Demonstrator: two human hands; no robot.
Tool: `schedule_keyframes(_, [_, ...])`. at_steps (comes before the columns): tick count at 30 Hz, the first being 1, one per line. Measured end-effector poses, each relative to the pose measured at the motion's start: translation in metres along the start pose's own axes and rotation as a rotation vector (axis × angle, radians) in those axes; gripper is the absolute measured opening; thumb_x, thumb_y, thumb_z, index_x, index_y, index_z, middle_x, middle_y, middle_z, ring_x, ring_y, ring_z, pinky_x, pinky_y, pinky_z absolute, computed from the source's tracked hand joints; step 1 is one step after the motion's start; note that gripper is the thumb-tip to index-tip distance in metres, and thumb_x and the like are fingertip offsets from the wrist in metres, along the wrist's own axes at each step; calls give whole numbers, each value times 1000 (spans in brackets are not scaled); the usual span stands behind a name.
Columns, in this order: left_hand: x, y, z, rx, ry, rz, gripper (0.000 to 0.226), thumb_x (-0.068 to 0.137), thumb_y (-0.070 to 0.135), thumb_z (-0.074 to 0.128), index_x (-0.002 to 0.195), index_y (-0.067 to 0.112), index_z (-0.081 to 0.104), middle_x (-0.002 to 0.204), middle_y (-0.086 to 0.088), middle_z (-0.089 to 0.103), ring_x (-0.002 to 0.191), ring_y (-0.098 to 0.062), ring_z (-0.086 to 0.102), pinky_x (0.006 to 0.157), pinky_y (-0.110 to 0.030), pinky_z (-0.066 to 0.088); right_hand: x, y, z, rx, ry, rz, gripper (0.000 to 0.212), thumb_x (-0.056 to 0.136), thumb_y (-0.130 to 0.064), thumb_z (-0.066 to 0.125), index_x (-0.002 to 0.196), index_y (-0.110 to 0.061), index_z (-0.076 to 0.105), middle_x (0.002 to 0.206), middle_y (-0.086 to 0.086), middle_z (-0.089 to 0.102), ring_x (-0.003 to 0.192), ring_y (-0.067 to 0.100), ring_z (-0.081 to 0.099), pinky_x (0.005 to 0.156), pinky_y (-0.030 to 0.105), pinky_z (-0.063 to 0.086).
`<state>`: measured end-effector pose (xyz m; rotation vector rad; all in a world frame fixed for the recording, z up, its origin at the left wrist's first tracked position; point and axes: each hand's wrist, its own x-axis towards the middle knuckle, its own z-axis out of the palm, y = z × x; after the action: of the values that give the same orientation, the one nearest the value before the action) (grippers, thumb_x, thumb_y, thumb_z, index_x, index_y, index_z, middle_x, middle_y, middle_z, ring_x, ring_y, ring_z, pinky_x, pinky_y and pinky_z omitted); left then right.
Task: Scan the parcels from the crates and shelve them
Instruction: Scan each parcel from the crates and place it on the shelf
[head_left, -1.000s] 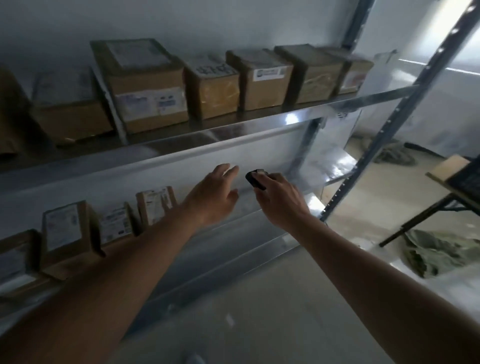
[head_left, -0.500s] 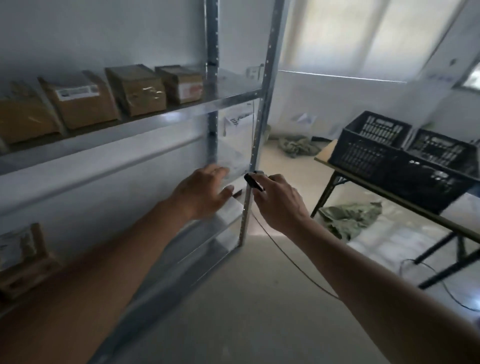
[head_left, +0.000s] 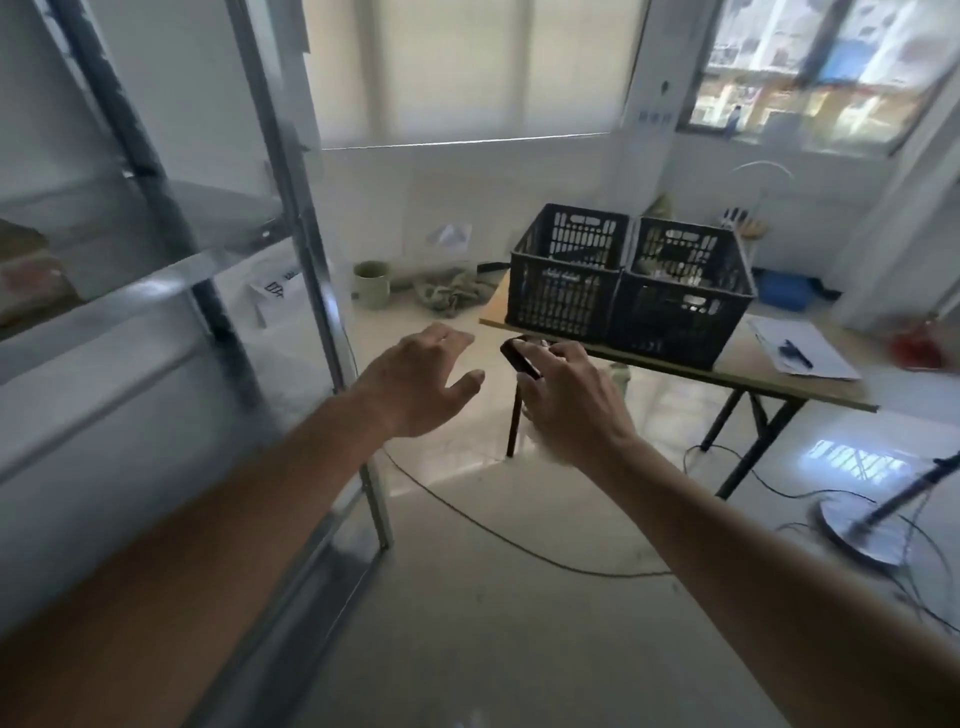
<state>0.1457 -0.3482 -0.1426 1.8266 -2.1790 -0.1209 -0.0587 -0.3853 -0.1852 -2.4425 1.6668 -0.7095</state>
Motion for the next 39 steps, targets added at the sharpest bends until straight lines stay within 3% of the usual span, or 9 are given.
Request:
schedule_keyframes(6, [119,17,16,-55,-30,192,61,106,49,50,157,15,44,157,-5,50,141,-24,50,113,-43,45,58,71,-8,-21,95,165,51,106,-48,49,156,-37,47,137,10,58,101,39,69,80,55,60])
schedule_keyframes(12, [221,42,43,-109,-68,311,64,104,52,53,157,17,44,158,-4,47,141,-25,51,112,-48,47,101,145,-17,-54,151,300,50,107,-45,50,156,-35,48,139,12,57,104,43,68,86,55,59])
schedule_keyframes(15, [271,62,66,-133,-96,343,64,104,49,54,159,17,43,162,-4,44,145,-24,46,116,-43,43,125,191,-16,-46,166,342,50,107,-44,51,156,-35,48,139,12,57,106,44,67,86,56,59])
schedule_keyframes(29, [522,187,189,-196,-199,274,63,105,47,55,159,17,42,159,0,46,142,-20,48,117,-40,42,265,447,-12,38,116,402,52,106,-49,43,156,-36,48,139,10,57,108,40,66,89,55,58])
schedule_keyframes(39, [661,196,253,-205,-289,198,62,105,46,56,159,21,42,157,2,46,142,-19,47,118,-44,43,369,547,9,126,95,401,49,109,-42,50,157,-31,49,140,10,56,112,35,67,89,53,61])
